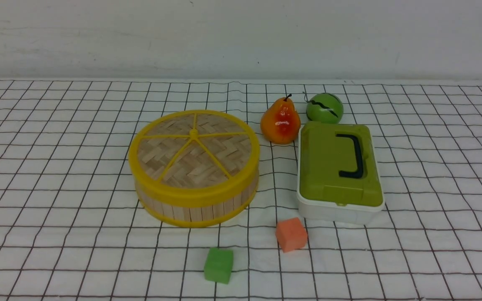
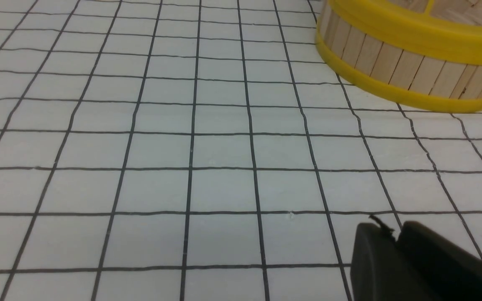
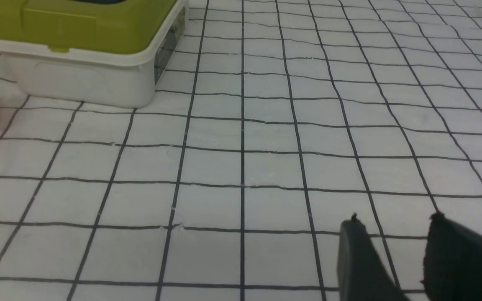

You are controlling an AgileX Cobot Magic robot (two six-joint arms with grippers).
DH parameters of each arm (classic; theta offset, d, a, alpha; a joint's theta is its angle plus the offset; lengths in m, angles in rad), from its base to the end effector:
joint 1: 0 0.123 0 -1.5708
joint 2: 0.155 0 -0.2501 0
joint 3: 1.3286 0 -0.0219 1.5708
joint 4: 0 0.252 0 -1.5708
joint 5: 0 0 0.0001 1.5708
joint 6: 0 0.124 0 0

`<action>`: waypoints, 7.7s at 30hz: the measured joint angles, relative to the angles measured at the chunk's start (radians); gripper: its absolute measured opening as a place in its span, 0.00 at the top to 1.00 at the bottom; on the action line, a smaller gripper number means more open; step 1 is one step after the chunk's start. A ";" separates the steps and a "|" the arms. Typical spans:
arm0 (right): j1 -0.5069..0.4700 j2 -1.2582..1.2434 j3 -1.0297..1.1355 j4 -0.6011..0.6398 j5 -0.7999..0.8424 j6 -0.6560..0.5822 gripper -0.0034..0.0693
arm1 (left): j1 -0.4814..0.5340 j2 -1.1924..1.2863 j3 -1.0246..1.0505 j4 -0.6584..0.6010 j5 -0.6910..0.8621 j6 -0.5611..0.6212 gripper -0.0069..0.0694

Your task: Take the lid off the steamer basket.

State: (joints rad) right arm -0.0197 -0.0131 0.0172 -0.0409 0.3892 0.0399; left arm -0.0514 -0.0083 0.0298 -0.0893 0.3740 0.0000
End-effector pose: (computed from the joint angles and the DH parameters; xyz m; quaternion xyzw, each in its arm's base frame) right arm 0.1199 -0.0043 0.1637 0.0134 0.8064 -0.0115 0.5911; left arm 0.1203 -0.0102 0.1604 -0.0032 0.8068 -0.0528 0.5884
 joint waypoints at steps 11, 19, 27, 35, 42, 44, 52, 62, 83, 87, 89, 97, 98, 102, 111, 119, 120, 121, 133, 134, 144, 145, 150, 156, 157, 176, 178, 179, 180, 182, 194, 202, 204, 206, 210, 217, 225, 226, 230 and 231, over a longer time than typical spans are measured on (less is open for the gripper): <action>0.000 0.000 0.000 0.000 0.000 0.000 0.62 | 0.000 0.000 0.000 0.000 -0.317 0.000 0.80; 0.000 0.000 0.000 0.000 0.000 0.000 0.62 | 0.000 0.000 0.000 -0.004 -0.663 -0.026 0.80; 0.000 0.000 0.000 0.000 0.000 0.000 0.62 | 0.000 0.000 -0.133 -0.013 -0.763 -0.430 0.85; 0.000 0.000 0.000 0.000 0.000 0.000 0.62 | 0.000 0.365 -0.701 0.202 -0.051 -0.481 0.93; 0.000 0.000 0.000 0.000 0.000 0.000 0.62 | -0.012 0.711 -0.813 0.081 0.074 -0.412 0.93; 0.000 0.000 0.000 0.000 0.000 0.000 0.62 | -0.059 0.843 -0.888 -0.044 0.139 -0.259 0.93; 0.000 0.000 0.000 0.000 0.000 0.000 0.62 | -0.193 1.220 -1.147 -0.219 0.226 0.046 0.93; 0.000 0.000 0.000 0.000 0.000 0.000 0.62 | -0.273 1.606 -1.455 -0.084 0.227 0.041 0.82; 0.000 0.000 0.000 0.000 0.000 0.000 0.62 | -0.278 1.962 -1.748 -0.058 0.382 0.012 0.43; 0.000 0.000 0.000 0.000 0.000 0.000 0.62 | -0.278 1.981 -1.749 -0.049 0.382 0.010 0.43; 0.000 0.000 0.000 0.000 0.000 0.000 0.62 | -0.278 1.993 -1.750 -0.045 0.369 0.010 0.43; 0.000 0.000 0.000 0.000 0.000 0.000 0.62 | -0.278 2.043 -1.755 -0.036 0.325 0.051 0.53; 0.000 0.000 0.000 0.000 0.000 0.000 0.62 | -0.278 2.044 -1.756 -0.035 0.325 0.053 0.55; 0.000 0.000 0.000 0.000 0.000 0.000 0.62 | -0.278 2.046 -1.760 -0.030 0.322 0.056 0.77; 0.000 0.000 0.000 0.000 0.000 0.000 0.62 | -0.277 1.975 -1.775 -0.020 0.347 0.056 0.77; 0.000 0.000 0.000 0.000 0.000 0.000 0.62 | -0.229 1.724 -1.806 0.226 0.384 -0.064 0.77; 0.000 0.000 0.000 0.000 0.000 0.000 0.62 | -0.167 1.687 -1.797 0.277 0.395 -0.113 0.77; 0.000 0.000 0.000 0.000 0.000 0.000 0.62 | -0.167 1.687 -1.793 0.282 0.397 -0.118 0.77; 0.000 0.000 0.000 0.000 0.000 0.000 0.62 | 0.112 1.879 -1.505 0.289 0.293 -0.290 0.77; 0.000 0.000 0.000 0.000 0.000 0.000 0.62 | 0.112 1.888 -1.505 0.289 0.290 -0.293 0.77; 0.000 0.000 0.000 0.000 0.000 0.000 0.62 | 0.105 1.982 -1.505 0.251 0.221 -0.321 0.63; 0.000 0.000 0.000 0.000 0.000 0.000 0.62 | 0.105 1.971 -1.505 0.244 0.224 -0.321 0.58; 0.000 0.000 0.000 0.000 0.000 0.000 0.62 | 0.105 1.858 -1.505 0.236 0.249 -0.309 0.52; 0.000 0.000 0.000 0.000 0.000 0.000 0.62 | 0.105 1.576 -1.505 0.180 0.247 -0.301 0.75; 0.000 0.000 0.000 0.000 0.000 0.000 0.62 | 0.105 1.494 -1.500 0.147 0.238 -0.292 0.82; 0.000 0.000 0.000 0.000 0.000 0.000 0.62 | 0.104 0.666 -0.747 -0.520 -0.014 0.494 0.93; 0.000 0.000 0.000 0.000 0.000 0.000 0.62 | 0.104 0.598 -0.671 -0.653 0.020 0.622 0.93; 0.000 0.000 0.000 0.000 0.000 0.000 0.62 | 0.104 0.580 -0.641 -0.711 0.037 0.661 0.93; 0.000 0.000 0.000 0.000 0.000 0.000 0.62 | 0.104 0.569 -0.614 -0.765 0.055 0.691 0.93; 0.000 0.000 0.000 0.000 0.000 0.000 0.62 | 0.104 0.561 -0.573 -0.847 0.081 0.721 0.93; 0.000 0.000 0.000 0.000 0.000 0.000 0.62 | 0.047 0.446 -0.417 -0.884 -0.021 0.758 0.93; 0.000 0.000 0.000 0.000 0.000 0.000 0.62 | 0.007 0.085 -0.087 -0.850 -0.257 0.764 0.93; 0.000 0.000 0.000 0.000 0.000 0.000 0.62 | 0.015 0.015 -0.021 -0.786 -0.263 0.710 0.93; 0.000 0.000 0.000 0.000 0.000 0.000 0.62 | 0.022 0.006 -0.009 -0.738 -0.260 0.660 0.93; 0.000 0.000 0.000 0.000 0.000 0.000 0.62 | 0.042 0.000 -0.002 -0.364 -0.242 0.312 0.93; 0.000 0.000 0.000 0.000 0.000 0.000 0.62 | 0.005 0.000 -0.001 0.030 -0.131 -0.085 0.93; 0.000 0.000 0.000 0.000 0.000 0.000 0.62 | -0.009 0.000 -0.001 0.015 -0.001 -0.059 0.93; 0.000 0.000 0.000 0.000 0.000 0.000 0.62 | -0.009 0.000 -0.001 0.005 0.000 -0.052 0.93; 0.000 0.000 0.000 0.000 0.000 0.000 0.62 | -0.009 0.000 -0.001 -0.003 0.000 -0.046 0.93; 0.000 0.000 0.000 0.000 0.000 0.000 0.62 | -0.009 0.000 -0.001 -0.004 0.000 -0.046 0.93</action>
State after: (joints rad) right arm -0.0197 -0.0131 0.0172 -0.0409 0.3892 0.0399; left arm -0.0606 -0.0084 0.0290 -0.0932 0.3742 -0.0462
